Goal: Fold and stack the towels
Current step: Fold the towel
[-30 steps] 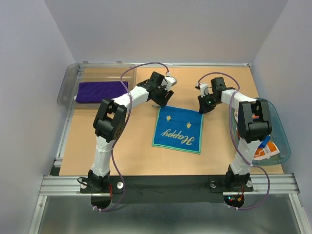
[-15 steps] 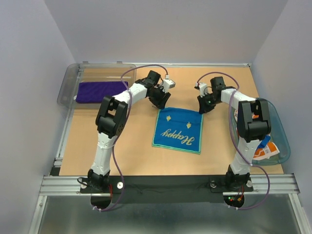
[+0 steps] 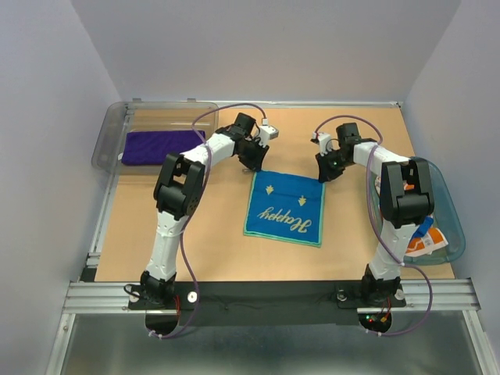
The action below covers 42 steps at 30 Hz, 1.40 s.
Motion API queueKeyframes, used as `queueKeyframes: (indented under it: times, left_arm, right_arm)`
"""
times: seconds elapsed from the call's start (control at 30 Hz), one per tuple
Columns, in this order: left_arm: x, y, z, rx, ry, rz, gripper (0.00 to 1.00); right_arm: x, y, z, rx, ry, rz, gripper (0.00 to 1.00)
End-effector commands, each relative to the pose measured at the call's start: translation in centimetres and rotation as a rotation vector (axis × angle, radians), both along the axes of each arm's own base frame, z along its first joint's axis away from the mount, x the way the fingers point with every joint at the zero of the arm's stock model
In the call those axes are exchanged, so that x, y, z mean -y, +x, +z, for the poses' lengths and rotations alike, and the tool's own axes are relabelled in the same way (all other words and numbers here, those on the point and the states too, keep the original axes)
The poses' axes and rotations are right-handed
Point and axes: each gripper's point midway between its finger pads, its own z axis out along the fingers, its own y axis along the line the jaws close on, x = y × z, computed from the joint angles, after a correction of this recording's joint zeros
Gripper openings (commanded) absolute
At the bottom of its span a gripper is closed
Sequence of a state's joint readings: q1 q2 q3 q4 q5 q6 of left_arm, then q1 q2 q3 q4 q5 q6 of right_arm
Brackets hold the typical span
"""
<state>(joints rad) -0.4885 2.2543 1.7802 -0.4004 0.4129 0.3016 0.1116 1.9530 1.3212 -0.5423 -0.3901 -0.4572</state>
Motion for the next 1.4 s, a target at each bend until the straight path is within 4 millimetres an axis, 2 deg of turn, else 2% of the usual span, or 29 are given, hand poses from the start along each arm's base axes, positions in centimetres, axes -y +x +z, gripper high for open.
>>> queueKeyframes:
  times: [0.0,0.03,0.1,0.23,0.3,0.4,0.47,0.5,0.53,0.63,0.9,1.37]
  left_arm:
    - [-1.1,1.1,0.5,0.010,-0.005,0.057,0.27]
    - [-1.4,0.9,0.1,0.004,0.005,0.072,0.22]
    - [-2.2,1.6,0.5,0.022,0.009,0.121,0.21]
    - [-2.8,2.5,2.4,0.051,-0.044,0.189,0.22]
    - [-2.6,2.9,4.3,0.090,-0.077,0.184,0.24]
    - [-2.3,2.8,6.4,0.126,-0.107,0.156,0.31]
    - [-2.1,2.7,7.5,0.137,-0.121,0.137,0.39]
    - [-2.0,2.6,7.7,0.139,-0.121,0.130,0.43]
    - [-2.0,2.6,8.1,0.144,-0.124,0.119,0.52]
    - [-1.8,2.1,8.5,0.141,-0.129,0.083,0.61]
    - [-1.3,0.7,6.4,0.103,-0.103,0.008,0.62]
    - [-0.3,0.9,3.3,0.111,0.011,-0.014,0.59]
  right_arm:
    - [0.9,-0.9,-1.7,-0.051,-0.077,0.009,0.03]
    - [1.0,-0.8,-1.7,-0.050,-0.079,0.005,0.03]
    - [0.9,-0.7,-1.6,-0.047,-0.075,0.005,0.03]
    - [0.7,-0.4,-1.2,-0.038,-0.065,0.002,0.03]
    - [0.7,-0.3,-0.9,-0.031,-0.063,0.003,0.02]
    - [0.7,-0.2,-0.5,-0.019,-0.061,0.006,0.03]
    - [0.6,-0.2,-0.4,-0.016,-0.058,0.007,0.03]
    - [0.5,-0.1,-0.3,-0.015,-0.054,0.009,0.03]
    - [0.5,-0.1,-0.3,-0.016,-0.052,0.009,0.03]
    - [0.4,-0.2,-0.3,-0.016,-0.051,0.012,0.03]
    - [0.4,-0.3,-0.4,-0.019,-0.055,0.012,0.03]
    - [0.4,-0.7,-0.9,-0.034,-0.063,0.013,0.03]
